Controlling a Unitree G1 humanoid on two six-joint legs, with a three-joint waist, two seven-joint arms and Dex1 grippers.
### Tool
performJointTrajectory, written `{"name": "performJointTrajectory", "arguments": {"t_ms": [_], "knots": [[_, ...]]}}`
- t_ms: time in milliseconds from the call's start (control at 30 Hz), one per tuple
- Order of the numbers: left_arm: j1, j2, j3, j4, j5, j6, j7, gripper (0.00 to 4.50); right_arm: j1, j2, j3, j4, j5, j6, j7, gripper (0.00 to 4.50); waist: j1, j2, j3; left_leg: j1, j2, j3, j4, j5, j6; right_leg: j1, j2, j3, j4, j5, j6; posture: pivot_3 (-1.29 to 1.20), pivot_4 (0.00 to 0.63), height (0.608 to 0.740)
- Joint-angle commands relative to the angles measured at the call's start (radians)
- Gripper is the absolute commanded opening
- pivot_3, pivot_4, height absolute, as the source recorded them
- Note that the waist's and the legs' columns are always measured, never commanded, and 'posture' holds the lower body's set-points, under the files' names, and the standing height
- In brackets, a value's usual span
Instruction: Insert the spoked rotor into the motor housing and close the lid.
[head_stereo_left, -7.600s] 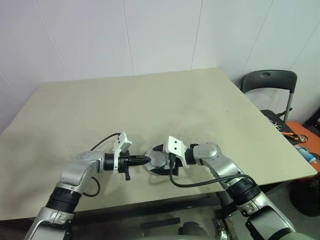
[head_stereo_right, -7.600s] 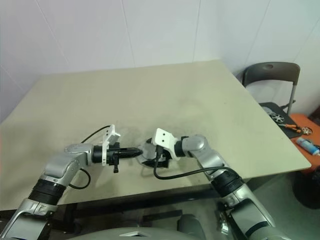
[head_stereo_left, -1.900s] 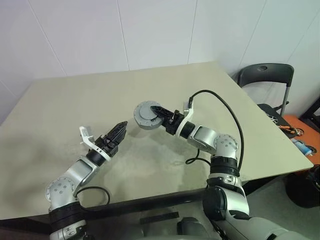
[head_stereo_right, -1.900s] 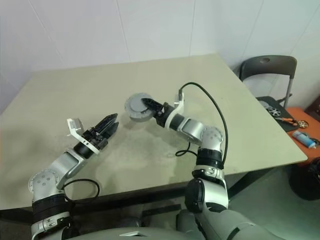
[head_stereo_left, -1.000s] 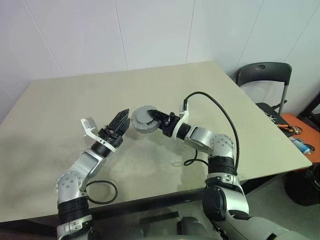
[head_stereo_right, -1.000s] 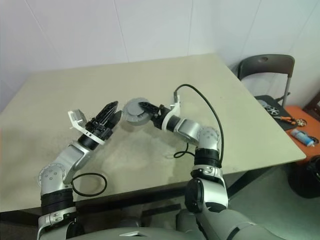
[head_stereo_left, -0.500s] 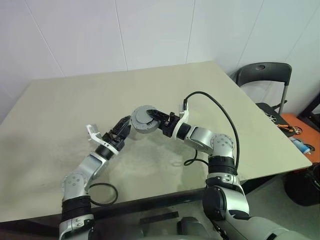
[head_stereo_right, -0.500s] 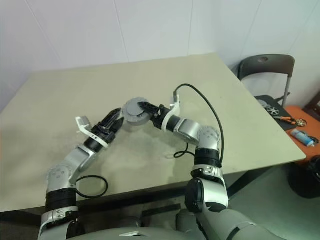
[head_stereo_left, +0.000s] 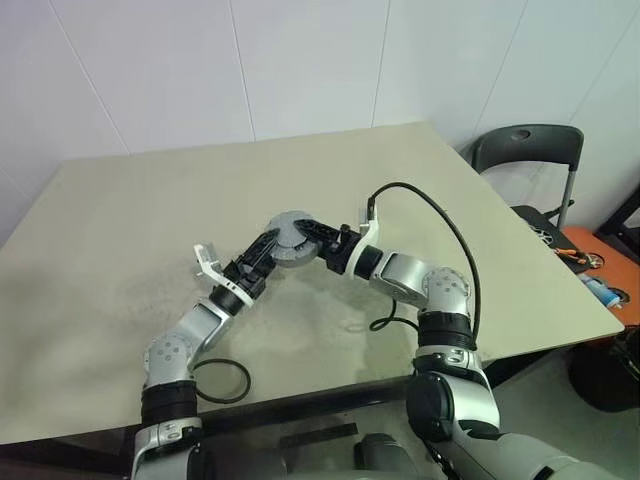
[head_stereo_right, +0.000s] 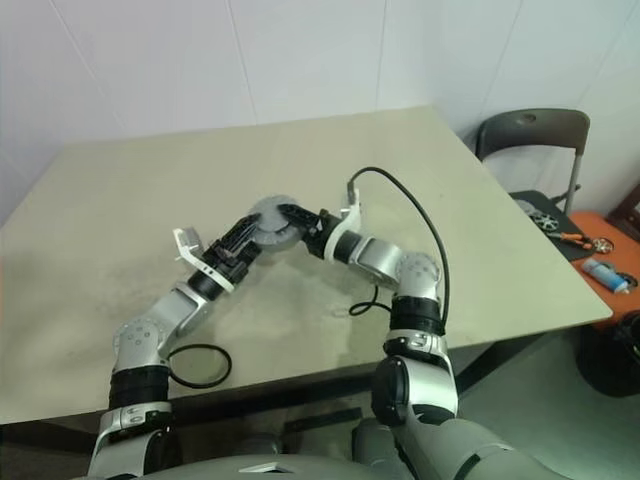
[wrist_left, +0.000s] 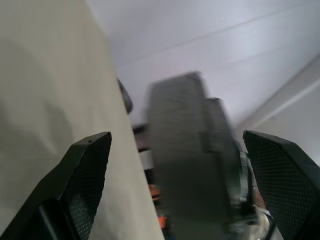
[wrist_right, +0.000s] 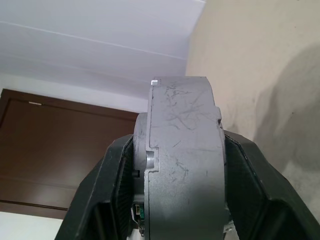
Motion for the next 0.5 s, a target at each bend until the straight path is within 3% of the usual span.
{"name": "performJointTrajectory", "arguments": {"t_ms": [33,500], "knots": [[-0.018,0.0,-0.002,-0.053,-0.028,0.019,-0.014,4.49,-0.028,0.006,0.006,-0.047,0.033,-0.001,0.023,2.26,0.0,0.0,0.0,0.0,0.0,0.0,0.0,0.0,0.0,0.0,0.0,0.0,0.0,0.0,0.0,0.0,0.0,0.74],[-0.082,-0.046,0.002,0.06,0.025,0.008,0.019,4.49,-0.026,-0.001,0.01,-0.044,0.034,-0.002,0.013,2.26,0.0,0.0,0.0,0.0,0.0,0.0,0.0,0.0,0.0,0.0,0.0,0.0,0.0,0.0,0.0,0.0,0.0,0.74]]}}
